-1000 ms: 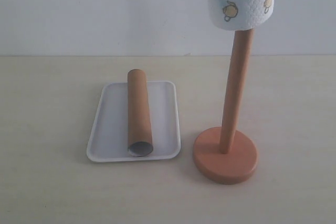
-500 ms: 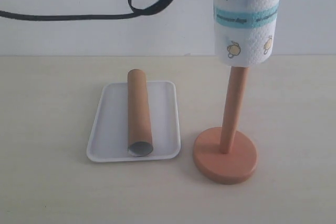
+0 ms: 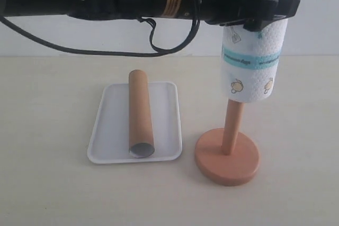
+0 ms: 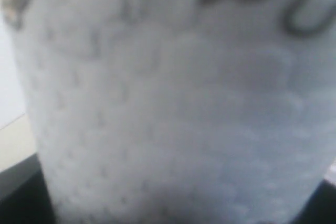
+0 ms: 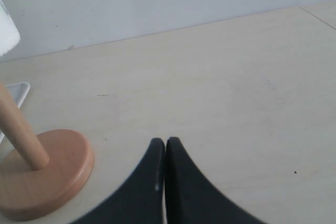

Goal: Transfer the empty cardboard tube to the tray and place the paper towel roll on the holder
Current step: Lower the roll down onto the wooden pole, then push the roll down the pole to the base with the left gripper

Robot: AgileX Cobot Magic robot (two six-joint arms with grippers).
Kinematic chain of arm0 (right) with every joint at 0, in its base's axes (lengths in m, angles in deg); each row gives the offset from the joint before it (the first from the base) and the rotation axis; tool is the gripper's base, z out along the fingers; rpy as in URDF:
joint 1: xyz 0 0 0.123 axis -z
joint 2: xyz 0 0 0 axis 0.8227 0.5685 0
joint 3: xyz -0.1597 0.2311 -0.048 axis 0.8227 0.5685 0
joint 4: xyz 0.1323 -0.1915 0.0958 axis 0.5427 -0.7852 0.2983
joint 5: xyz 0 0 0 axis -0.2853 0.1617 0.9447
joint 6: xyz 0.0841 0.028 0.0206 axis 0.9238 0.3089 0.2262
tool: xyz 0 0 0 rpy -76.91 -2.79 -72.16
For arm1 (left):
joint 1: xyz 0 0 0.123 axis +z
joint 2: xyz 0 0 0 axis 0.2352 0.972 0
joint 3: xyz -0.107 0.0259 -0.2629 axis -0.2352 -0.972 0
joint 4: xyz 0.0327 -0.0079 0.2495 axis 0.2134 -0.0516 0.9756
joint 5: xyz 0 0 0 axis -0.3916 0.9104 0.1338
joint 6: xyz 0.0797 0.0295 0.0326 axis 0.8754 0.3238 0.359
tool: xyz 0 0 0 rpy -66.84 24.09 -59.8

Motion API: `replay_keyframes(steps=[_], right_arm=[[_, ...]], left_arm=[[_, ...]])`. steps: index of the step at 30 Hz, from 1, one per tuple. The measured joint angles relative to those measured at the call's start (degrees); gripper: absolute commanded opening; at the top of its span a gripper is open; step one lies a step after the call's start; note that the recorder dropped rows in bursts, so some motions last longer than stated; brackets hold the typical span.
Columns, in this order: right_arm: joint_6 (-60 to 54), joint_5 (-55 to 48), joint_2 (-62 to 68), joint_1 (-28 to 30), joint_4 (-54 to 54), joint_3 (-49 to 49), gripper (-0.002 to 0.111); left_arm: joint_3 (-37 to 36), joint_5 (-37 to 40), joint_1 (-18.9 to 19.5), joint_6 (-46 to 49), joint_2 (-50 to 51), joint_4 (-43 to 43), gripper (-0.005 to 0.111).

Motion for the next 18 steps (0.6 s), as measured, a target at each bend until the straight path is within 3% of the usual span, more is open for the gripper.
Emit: replay_keyframes(steps=[11, 18], right_arm=[[0.0, 0.0, 0.0, 0.0, 0.0, 0.0, 0.000], [0.0, 0.0, 0.0, 0.0, 0.0, 0.0, 0.000]], left_arm=[[0.0, -1.1, 0.0, 2.9, 5.4, -1.3, 0.004], [-3.5, -1.3, 0.0, 15.2, 6.7, -13.4, 0.004]])
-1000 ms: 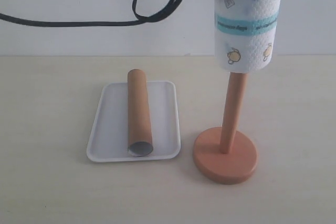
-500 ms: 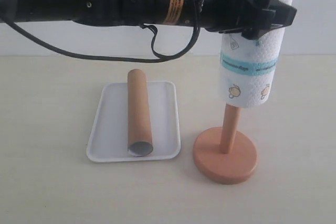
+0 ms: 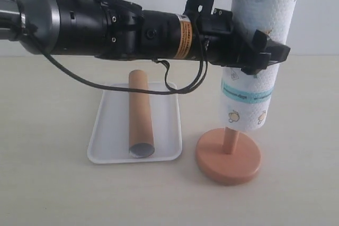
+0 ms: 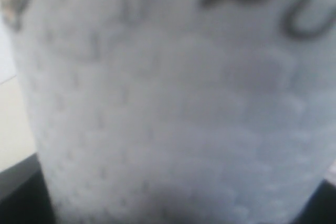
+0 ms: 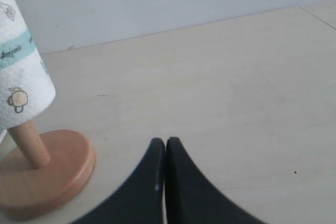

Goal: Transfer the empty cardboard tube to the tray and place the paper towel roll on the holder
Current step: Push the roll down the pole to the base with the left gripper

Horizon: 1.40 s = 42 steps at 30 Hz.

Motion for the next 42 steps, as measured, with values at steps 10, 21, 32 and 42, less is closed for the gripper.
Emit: replay_keyframes(steps=[10, 21, 32, 42], right_arm=[[0.0, 0.0, 0.0, 0.0, 0.0, 0.0, 0.000], [0.0, 0.0, 0.0, 0.0, 0.0, 0.0, 0.000], [0.0, 0.0, 0.0, 0.0, 0.0, 0.0, 0.000], [0.0, 0.2, 0.0, 0.0, 0.0, 0.0, 0.000]], left_arm=[[-8.7, -3.4, 0.0, 20.2, 0.1, -18.6, 0.004], [-11.9, -10.1, 0.0, 27.9, 3.1, -25.6, 0.004], [-11.9, -11.1, 0.0, 29.4, 7.1, -26.4, 0.005], [-11.9, -11.3, 0.0, 29.4, 7.1, -25.6, 0.075]])
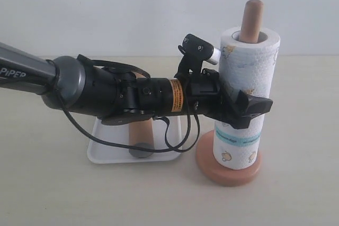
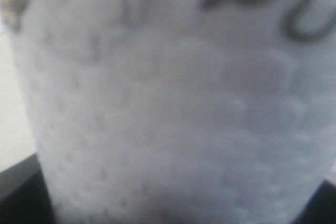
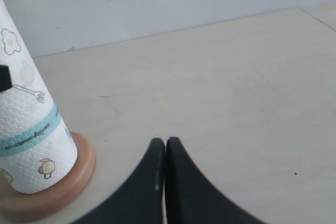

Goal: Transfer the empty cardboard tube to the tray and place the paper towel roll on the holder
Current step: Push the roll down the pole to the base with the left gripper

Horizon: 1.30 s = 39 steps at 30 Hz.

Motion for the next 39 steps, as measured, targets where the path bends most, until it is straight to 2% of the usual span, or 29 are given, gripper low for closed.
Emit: replay_keyframes(steps=[2, 6, 15, 19, 27, 39], right_arm=[[0.0, 0.0, 0.0, 0.0, 0.0, 0.0, 0.000], [0.0, 0.0, 0.0, 0.0, 0.0, 0.0, 0.000], [0.0, 0.0, 0.0, 0.0, 0.0, 0.0, 0.000], [0.0, 0.0, 0.0, 0.0, 0.0, 0.0, 0.000], [0.0, 0.0, 0.0, 0.0, 0.0, 0.0, 0.000], [0.0, 0.0, 0.0, 0.0, 0.0, 0.0, 0.000]], left_arm=[[0.0, 0.0, 0.0, 0.0, 0.0, 0.0, 0.086], [0.0, -0.9, 0.0, 0.0, 0.0, 0.0, 0.097], [0.0, -1.2, 0.0, -0.6, -0.9, 1.1, 0.097], [0.0, 1.1, 0.0, -2.4, -2.5, 2.1, 0.097], [0.0, 4.1, 0.0, -9.1, -4.3, 9.6, 0.097], [0.0, 3.7, 0.0, -10.6, -4.9, 9.1, 0.097]])
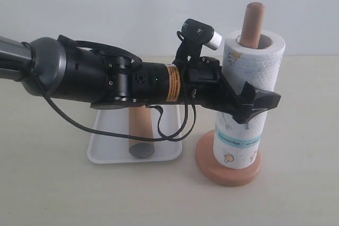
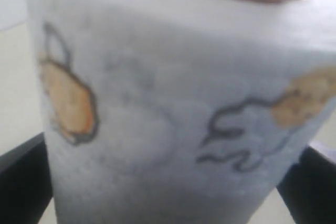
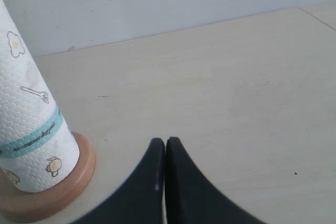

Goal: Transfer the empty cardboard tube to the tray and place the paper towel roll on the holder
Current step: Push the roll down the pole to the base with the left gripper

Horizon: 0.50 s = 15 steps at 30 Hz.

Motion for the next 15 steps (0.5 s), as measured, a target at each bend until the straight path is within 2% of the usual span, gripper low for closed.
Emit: replay_keyframes(steps=[8, 15], right_arm=[[0.0, 0.0, 0.0, 0.0, 0.0, 0.0, 0.000], [0.0, 0.0, 0.0, 0.0, 0.0, 0.0, 0.000]], left_arm=[[0.0, -3.0, 0.0, -4.4, -0.3, -0.1, 0.097], [0.0, -2.3, 0.1, -4.5, -4.5, 5.1, 0.097]])
